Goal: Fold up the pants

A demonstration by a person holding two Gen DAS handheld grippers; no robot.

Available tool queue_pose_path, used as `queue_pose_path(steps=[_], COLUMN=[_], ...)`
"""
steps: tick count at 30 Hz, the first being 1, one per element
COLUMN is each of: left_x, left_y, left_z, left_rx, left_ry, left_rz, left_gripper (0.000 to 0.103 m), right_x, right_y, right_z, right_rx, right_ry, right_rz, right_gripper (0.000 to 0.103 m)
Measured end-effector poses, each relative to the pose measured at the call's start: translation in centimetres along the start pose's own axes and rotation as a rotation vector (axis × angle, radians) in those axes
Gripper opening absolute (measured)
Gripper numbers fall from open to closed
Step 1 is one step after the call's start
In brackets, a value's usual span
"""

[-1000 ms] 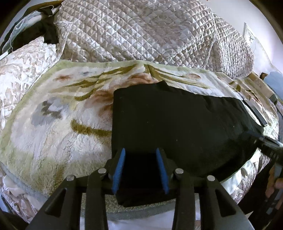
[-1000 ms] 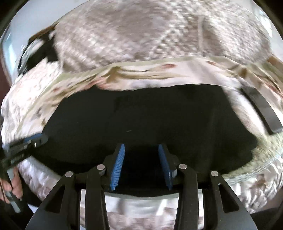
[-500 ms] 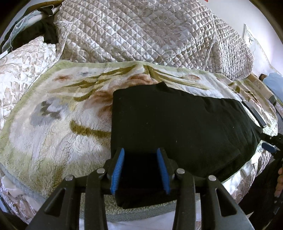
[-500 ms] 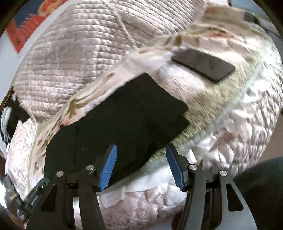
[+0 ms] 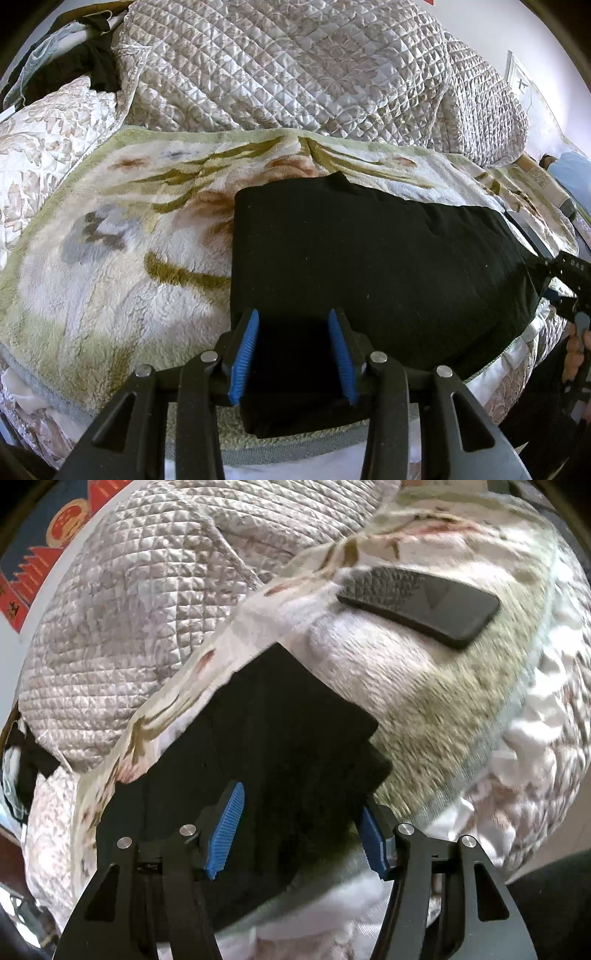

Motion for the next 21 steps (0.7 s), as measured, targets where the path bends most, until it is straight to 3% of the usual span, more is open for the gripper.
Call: queue_pose_path(steps=[2, 3, 9, 13, 17, 21], left_x=[0.1, 0.1, 0.7, 1.7, 2.6, 2.6], left_y=[0.0, 0.1, 0.6, 2.6, 5.7, 8.3], left_z=[0.0, 0.0, 0.1, 0.7, 2.0, 3.2], left_rx=[0.000, 0.000, -0.005, 0.038, 0.088, 0.133], left_ry=[0.000, 0.001, 0.003, 0.009, -0.006, -0.025], left_rz=[0.000, 0.000, 0.025, 0.076, 0.126, 0.169], left_gripper=[0.044, 0.044, 0.044, 0.044, 0.044, 0.044], right_x=[0.3, 0.5, 1.1, 0.2, -2.5, -7.7], right_y=[0.3, 0.4, 4.1, 9.1, 14.5, 19.7], right_z=[-0.6, -0.9, 1.6, 3.2, 3.5, 1.9], right_rx=[-0.020, -0.022, 0.080, 0.181, 0.293, 0.378], right_ry=[-0.002, 0.007, -0.024, -0.016, 0.036, 0.130], right_rz=[0.022, 0.023, 0.125, 0.246, 0.379, 0.536], right_gripper=[0.031, 0.026, 0.022, 0.022, 0.021, 0.022])
Point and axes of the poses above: each gripper's, at about its wrist camera, not at the fingertips, and z roughly against the way its jaws point, y to its left, x to its top, the point moved 1 cm from there along -z, roughly the way its jaws point, and after that the axes turned 14 degrees about -z, right-handed, at the moved point
